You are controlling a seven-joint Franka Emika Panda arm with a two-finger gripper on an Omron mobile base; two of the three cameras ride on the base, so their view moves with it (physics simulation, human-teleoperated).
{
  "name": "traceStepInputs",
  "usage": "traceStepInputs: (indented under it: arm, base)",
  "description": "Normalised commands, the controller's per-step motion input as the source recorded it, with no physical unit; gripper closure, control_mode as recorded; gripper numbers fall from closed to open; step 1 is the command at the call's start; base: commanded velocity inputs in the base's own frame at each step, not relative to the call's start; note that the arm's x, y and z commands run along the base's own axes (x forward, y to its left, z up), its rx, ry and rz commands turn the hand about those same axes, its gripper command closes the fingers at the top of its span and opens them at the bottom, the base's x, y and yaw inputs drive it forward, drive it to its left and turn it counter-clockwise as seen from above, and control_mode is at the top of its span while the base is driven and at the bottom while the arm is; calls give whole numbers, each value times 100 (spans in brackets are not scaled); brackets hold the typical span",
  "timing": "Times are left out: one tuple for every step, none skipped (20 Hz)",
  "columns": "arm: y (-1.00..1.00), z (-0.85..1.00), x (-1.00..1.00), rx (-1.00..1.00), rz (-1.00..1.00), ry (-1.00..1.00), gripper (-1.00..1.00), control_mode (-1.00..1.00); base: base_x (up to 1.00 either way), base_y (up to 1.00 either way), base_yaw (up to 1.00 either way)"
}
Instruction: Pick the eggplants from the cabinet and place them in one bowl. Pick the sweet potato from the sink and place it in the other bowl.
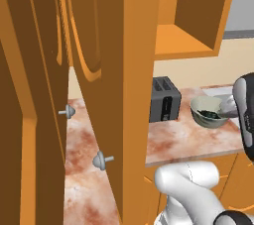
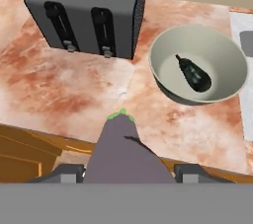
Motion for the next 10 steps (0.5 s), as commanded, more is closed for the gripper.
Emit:
traceStepInputs:
  arm:
    - [-11, -29, 51, 0, 7, 0, 100, -100]
    - [-15, -25, 54, 0, 7, 0, 100, -100]
    - [-23, -18, 57, 0, 6, 0, 100, -100]
    - [-30, -15, 59, 2, 6, 0, 100, -100]
    - [-36, -7, 60, 5, 5, 0, 100, -100]
    - [-40, -1, 60, 7, 3, 0, 100, -100]
    - [-41, 0, 58, 7, 1, 0, 100, -100]
    - [-40, 0, 53, 7, 1, 0, 100, -100]
    - [-40, -1, 45, 6, 0, 0, 100, -100]
    - [-34, -5, 43, 3, 0, 0, 100, -100]
  base:
    - [0, 0, 0]
    - [0, 0, 0]
    - [0, 0, 0]
    - [0, 0, 0]
    - [0, 0, 0]
    - [0, 0, 0]
    - [0, 0, 0]
    - [0, 0, 0]
    - [0, 0, 0]
    - [0, 0, 0]
